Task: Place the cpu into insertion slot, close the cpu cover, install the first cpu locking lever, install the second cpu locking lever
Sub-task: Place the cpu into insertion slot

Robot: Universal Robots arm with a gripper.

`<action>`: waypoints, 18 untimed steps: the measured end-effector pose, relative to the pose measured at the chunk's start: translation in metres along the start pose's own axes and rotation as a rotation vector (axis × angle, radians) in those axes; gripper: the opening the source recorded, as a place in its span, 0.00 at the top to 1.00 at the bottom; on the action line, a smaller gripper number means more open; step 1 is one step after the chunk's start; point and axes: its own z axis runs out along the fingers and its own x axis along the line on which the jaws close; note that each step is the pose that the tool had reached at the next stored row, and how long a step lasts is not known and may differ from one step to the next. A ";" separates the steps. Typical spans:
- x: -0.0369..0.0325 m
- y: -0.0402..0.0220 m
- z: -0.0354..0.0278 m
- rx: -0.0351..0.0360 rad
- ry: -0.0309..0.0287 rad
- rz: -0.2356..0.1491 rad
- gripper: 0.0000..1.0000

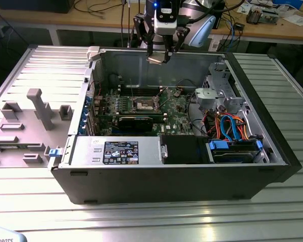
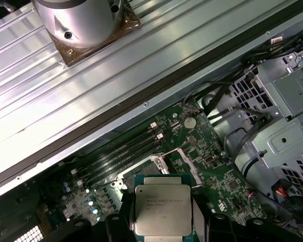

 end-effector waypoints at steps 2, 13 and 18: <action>0.0000 0.0000 0.0000 0.0000 -0.0005 0.006 0.46; 0.0000 0.0000 0.0000 -0.0002 -0.0015 0.017 0.46; 0.0000 0.0000 0.0000 -0.0002 -0.0015 0.017 0.46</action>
